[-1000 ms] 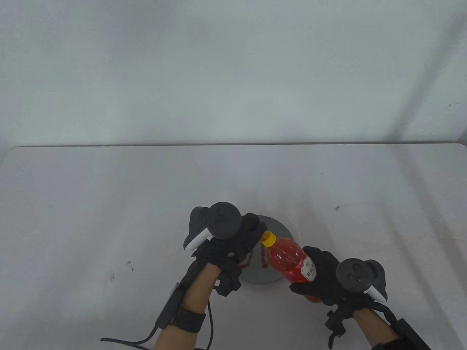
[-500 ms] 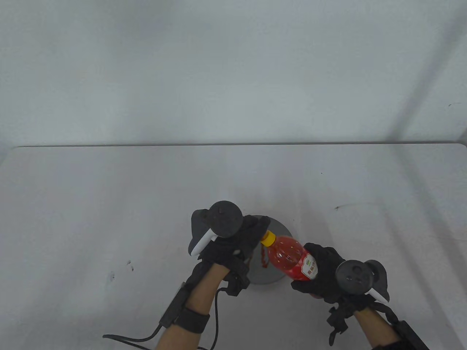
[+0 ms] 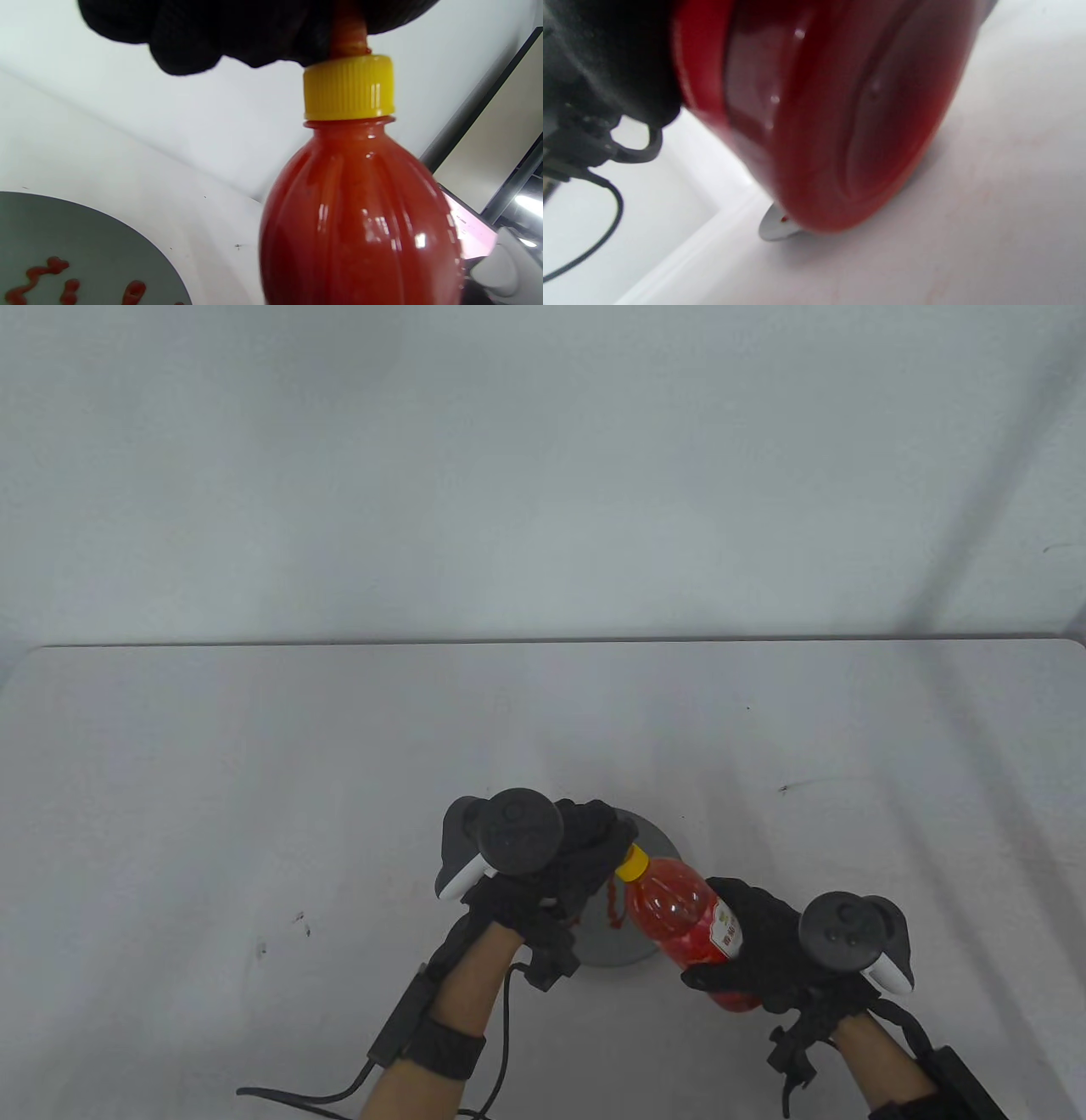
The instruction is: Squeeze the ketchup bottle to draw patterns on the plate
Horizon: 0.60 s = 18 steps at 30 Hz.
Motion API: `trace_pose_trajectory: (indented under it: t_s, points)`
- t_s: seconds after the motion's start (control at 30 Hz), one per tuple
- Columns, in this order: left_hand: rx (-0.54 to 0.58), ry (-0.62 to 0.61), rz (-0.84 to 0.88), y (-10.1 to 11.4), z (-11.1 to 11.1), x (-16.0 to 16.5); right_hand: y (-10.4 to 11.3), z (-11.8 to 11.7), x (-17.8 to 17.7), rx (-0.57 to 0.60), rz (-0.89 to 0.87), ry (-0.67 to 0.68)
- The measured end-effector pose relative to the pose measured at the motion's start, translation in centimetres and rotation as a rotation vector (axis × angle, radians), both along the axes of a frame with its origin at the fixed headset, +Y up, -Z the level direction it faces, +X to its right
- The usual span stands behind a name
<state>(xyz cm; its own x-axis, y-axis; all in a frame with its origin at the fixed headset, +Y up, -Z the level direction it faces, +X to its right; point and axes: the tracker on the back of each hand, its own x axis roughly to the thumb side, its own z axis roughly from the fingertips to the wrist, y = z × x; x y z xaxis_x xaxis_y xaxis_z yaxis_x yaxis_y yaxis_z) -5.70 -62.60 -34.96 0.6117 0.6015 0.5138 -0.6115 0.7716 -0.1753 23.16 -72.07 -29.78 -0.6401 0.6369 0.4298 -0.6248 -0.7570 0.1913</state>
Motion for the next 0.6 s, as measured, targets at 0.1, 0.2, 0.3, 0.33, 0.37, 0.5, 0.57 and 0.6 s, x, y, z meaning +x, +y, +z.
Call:
trace_pose_trajectory:
  t_s: [0.1,0.2,0.3,0.33,0.37,0.5,0.57,0.6]
  points:
    - [-0.006,0.091,-0.016,0.1,0.0,-0.4,0.3,0.2,-0.1,0.033,0.037,-0.041]
    - [-0.028,0.15,-0.065,0.1,-0.1,-0.3,0.5,0.5,-0.3,0.083,0.103,-0.073]
    - [-0.065,0.199,-0.092,-0.7,-0.2,-0.1,0.6,0.7,-0.6,0.107,0.138,-0.086]
    - [-0.116,0.192,-0.122,-1.0,-0.3,0.1,0.7,0.8,-0.8,0.117,0.154,-0.089]
    - [-0.146,0.192,-0.136,-1.1,-0.4,0.1,0.7,0.9,-0.8,0.124,0.171,-0.089]
    - [-0.129,0.13,-0.081,-1.3,-0.7,0.3,0.4,0.7,-0.6,0.107,0.156,-0.076]
    - [-0.09,0.133,-0.028,-1.3,-0.5,0.4,0.4,0.6,-0.4,0.084,0.121,-0.063]
    - [-0.062,0.119,0.004,-1.2,-0.5,0.4,0.3,0.4,-0.1,0.056,0.086,-0.04]
